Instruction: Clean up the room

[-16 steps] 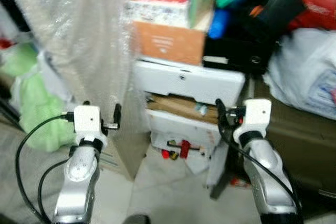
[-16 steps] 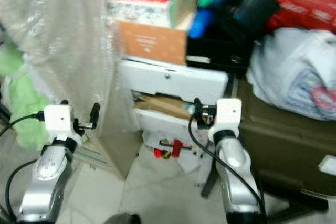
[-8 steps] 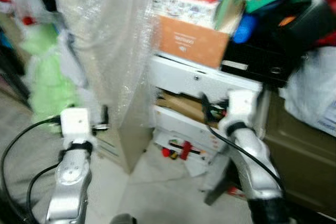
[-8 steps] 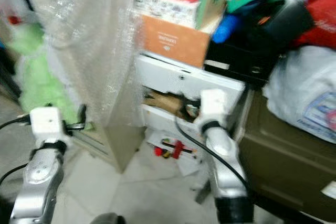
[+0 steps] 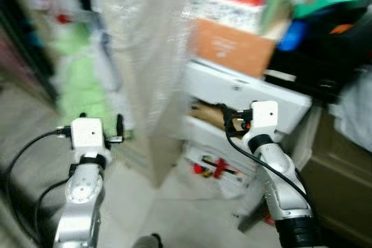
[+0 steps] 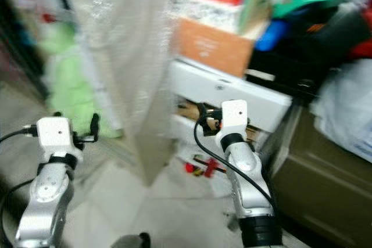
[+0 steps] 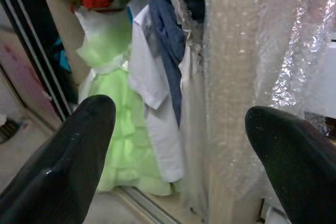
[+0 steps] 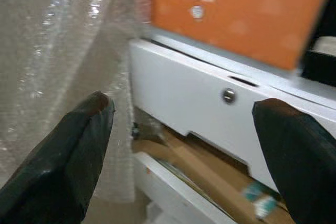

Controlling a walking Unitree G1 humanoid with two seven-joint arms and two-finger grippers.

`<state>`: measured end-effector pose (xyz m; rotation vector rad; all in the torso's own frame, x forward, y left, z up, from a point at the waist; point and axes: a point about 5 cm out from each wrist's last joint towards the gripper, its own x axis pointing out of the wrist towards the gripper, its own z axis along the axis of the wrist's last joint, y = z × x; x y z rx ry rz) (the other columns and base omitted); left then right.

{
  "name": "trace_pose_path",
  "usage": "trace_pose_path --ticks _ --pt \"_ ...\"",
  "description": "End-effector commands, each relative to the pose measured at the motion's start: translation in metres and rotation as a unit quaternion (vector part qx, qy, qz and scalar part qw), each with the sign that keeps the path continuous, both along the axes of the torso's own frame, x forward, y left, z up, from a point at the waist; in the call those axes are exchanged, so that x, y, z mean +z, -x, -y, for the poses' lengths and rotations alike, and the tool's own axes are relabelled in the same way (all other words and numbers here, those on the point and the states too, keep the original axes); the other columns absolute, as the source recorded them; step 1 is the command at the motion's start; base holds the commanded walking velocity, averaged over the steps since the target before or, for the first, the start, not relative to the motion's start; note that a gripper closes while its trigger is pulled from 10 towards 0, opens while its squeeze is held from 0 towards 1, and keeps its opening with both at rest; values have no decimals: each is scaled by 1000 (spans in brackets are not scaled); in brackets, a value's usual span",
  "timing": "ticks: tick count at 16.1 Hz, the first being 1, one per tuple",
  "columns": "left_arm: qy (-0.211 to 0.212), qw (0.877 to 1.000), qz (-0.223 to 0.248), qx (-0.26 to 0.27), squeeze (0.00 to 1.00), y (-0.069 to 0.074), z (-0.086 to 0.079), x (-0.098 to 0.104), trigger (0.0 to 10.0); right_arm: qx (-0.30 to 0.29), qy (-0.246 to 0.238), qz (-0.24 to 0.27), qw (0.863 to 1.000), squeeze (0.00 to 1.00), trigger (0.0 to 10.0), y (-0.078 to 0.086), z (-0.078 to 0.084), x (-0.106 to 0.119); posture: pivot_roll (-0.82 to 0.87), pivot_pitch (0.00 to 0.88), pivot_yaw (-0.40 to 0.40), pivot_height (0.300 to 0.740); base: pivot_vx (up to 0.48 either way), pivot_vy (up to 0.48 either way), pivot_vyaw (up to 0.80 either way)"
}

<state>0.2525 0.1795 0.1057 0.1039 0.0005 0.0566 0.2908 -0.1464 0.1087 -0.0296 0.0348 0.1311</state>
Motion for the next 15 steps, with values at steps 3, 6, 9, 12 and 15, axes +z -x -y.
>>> trace_pose_path --ticks 3,6,9,12,15 --pt "-2 1000 -1 -22 0 -7 2 2 10000 -40 3 18 999 0 10000 8 8 10 -106 0 29 740 0 0 519" --pt "-3 1000 -13 -17 0 14 -6 1 10000 -47 -4 6 999 0 10000 38 18 9 -104 5 32 740 0 0 321" --pt "6 999 -42 -4 0 37 -12 -10 10000 -49 -5 -10 999 0 10000 48 25 3 -103 11 32 740 0 0 0" --pt "9 999 -37 -9 0 31 -9 -6 10000 -29 11 -10 999 0 10000 41 15 4 -94 14 24 740 0 0 267" --pt "15 999 -41 -15 0 29 -7 -6 10000 -26 7 -14 1000 0 10000 42 15 4 -102 18 22 740 0 0 800"
